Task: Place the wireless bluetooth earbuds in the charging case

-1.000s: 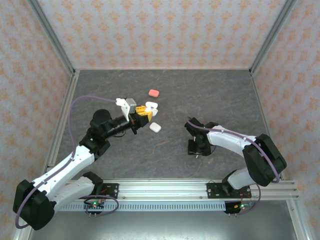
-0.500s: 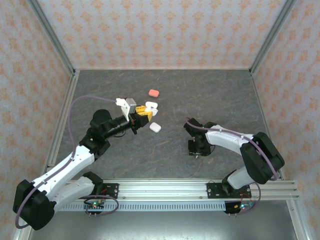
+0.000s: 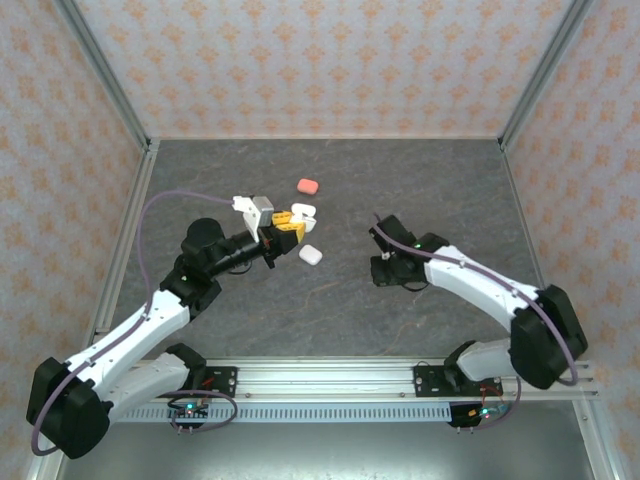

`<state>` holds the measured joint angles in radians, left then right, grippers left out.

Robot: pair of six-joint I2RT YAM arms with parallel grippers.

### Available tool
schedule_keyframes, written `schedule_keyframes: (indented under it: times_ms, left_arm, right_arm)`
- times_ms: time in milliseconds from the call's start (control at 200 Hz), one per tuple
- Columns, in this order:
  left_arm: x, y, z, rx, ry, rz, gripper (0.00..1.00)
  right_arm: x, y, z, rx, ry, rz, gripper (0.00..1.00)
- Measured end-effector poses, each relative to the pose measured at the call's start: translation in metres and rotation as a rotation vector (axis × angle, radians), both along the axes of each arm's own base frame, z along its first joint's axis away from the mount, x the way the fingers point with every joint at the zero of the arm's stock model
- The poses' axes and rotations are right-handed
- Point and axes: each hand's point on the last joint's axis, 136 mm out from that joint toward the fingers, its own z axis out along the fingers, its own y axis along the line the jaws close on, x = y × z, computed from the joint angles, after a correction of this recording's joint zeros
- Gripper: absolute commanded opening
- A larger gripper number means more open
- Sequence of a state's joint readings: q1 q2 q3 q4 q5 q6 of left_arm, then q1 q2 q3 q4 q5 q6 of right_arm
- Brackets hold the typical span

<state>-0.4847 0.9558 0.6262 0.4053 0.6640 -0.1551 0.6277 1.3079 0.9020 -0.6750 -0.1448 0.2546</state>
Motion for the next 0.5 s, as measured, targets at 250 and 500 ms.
schedule_keyframes:
  times_ms: [250, 500]
  left_arm:
    - [0.007, -0.005, -0.001, -0.027, 0.016, -0.003, 0.0]
    - [0.009, -0.008, 0.005, -0.075, 0.03, -0.008, 0.0]
  right_arm:
    - [0.035, 0.03, 0.126, 0.206, -0.41, 0.099, 0.23]
    - [0.042, 0.072, 0.222, 0.449, -0.713, 0.214, 0.23]
